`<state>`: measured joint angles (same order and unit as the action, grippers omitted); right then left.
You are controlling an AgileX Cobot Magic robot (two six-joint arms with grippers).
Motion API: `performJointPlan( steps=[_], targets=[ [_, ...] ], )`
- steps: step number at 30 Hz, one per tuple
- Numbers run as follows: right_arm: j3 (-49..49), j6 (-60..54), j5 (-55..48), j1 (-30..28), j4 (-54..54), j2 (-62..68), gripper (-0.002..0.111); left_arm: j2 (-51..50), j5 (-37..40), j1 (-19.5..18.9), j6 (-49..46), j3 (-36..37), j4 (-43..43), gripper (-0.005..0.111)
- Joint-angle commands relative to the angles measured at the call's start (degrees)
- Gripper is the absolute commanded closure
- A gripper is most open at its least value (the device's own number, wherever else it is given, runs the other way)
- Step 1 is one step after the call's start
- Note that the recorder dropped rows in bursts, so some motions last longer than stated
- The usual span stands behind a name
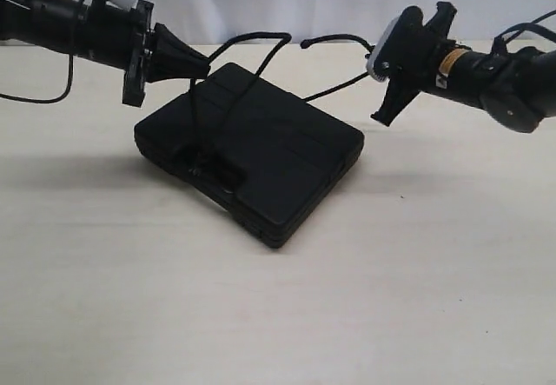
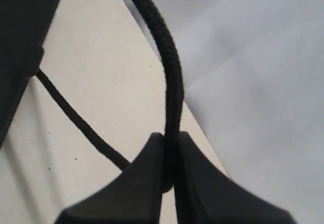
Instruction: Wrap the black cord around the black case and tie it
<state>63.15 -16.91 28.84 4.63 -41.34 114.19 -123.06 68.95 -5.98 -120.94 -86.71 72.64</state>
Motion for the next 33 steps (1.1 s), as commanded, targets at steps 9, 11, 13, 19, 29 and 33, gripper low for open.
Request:
performJointPlan(
  steps=[9,11,13,19,29,33],
  targets=[
    [5.77,2.81,6.59,-0.49,-23.78,-0.35,0.104,-3.48,1.01,5.24,-1.78,-0.25,-7.0,0.107],
    [6.02,4.57,6.94,-0.49,-31.3,-0.35,0.104,-3.48,1.01,5.77,-1.78,-0.35,-7.0,0.107],
    [6.02,8.44,6.99,-0.49,-35.73,-0.35,0.104,-3.28,-0.91,6.19,-1.78,-0.35,-7.0,0.107],
    [6.13,10.98,14.84,-0.49,-47.19,-0.35,0.104,-3.13,-5.47,6.67,-1.78,-2.77,-2.06,0.107],
    [6.13,8.68,14.2,3.45,-49.32,-0.35,0.104,-3.13,-11.8,10.32,-1.78,-2.77,-0.68,0.107],
    [6.13,8.81,14.8,3.57,-49.33,-0.35,0.104,-3.13,-11.95,10.32,-1.78,-2.77,0.48,0.105]
  ],
)
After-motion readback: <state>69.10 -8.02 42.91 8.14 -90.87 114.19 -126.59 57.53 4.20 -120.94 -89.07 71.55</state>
